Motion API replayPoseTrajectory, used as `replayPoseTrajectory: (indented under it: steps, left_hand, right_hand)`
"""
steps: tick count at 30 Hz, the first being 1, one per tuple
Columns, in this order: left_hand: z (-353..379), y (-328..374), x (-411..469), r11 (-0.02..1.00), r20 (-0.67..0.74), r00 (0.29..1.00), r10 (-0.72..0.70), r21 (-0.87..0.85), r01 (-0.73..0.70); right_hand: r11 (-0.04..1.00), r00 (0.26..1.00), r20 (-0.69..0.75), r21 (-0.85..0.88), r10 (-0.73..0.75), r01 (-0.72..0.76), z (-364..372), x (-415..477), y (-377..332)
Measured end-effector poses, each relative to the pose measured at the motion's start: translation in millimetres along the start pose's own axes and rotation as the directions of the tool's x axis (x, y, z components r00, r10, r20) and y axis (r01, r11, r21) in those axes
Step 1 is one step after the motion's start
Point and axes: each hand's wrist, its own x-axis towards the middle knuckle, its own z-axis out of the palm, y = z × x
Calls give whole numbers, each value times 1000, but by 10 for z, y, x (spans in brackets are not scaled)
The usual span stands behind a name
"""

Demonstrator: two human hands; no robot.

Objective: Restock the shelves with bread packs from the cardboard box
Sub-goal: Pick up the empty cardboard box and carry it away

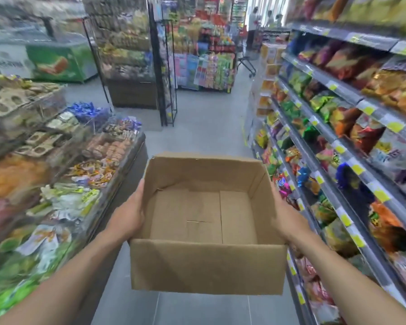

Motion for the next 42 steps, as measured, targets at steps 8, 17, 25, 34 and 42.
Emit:
replayPoseTrajectory:
  steps: [8, 17, 25, 34, 42]
  left_hand:
    - [181, -251, 1552, 994, -66, 992, -103, 14, 104]
    - [201, -288, 3683, 997, -25, 996, -82, 0, 82]
    - [580, -76, 5716, 998, 27, 998, -54, -22, 55]
    - [1034, 399, 8028, 993, 18, 994, -111, -42, 112]
    - [1026, 344, 9852, 980, -56, 979, -198, -28, 197]
  right_hand:
    - [994, 997, 72, -105, -36, 43, 63, 1785, -469]
    - [991, 998, 65, -130, -7, 16, 98, 3791, -832]
    - [991, 998, 34, -126, 46, -41, 200, 5697, -609]
    - [987, 994, 97, -157, 41, -26, 59, 8232, -427]
    - [990, 996, 83, -134, -37, 48, 5, 10291, -748]
